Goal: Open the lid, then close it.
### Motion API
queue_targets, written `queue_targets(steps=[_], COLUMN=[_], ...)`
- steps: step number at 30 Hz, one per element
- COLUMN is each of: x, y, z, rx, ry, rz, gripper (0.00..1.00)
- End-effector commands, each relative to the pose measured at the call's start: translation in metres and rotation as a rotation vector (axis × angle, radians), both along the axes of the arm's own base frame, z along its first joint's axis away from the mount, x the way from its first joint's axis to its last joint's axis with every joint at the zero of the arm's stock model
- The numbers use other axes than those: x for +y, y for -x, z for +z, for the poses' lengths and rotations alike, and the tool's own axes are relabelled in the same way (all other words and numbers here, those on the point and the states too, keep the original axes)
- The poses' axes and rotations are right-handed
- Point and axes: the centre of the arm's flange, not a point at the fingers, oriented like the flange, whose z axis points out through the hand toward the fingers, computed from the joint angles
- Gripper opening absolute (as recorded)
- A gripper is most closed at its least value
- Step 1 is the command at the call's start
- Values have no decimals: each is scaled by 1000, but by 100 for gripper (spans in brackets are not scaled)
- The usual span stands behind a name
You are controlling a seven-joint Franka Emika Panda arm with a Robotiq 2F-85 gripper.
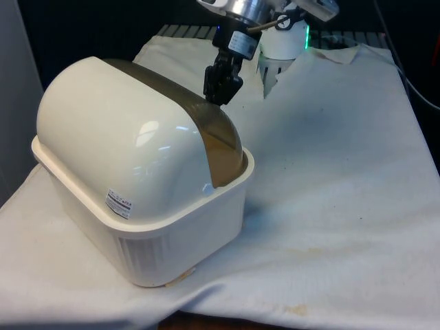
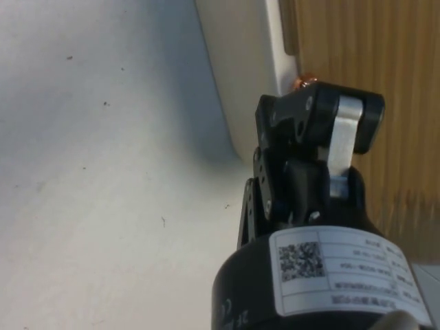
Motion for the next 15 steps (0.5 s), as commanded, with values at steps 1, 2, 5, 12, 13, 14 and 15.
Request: queue_targets(steps=[1, 2, 5, 12, 13, 14, 15], x=[-6, -6, -6, -5, -5, -5, -1], y=[-8, -9, -9, -9, -9, -10, -4], z=[9, 9, 10, 10, 11, 12, 3], rx=[-30, -31, -31, -32, -34, -35, -8], ry=[30, 32, 39, 54, 55, 56, 38], rz=[-14, -15, -26, -45, -48, -51, -41], gripper=[0, 0, 0, 0, 0, 0, 0])
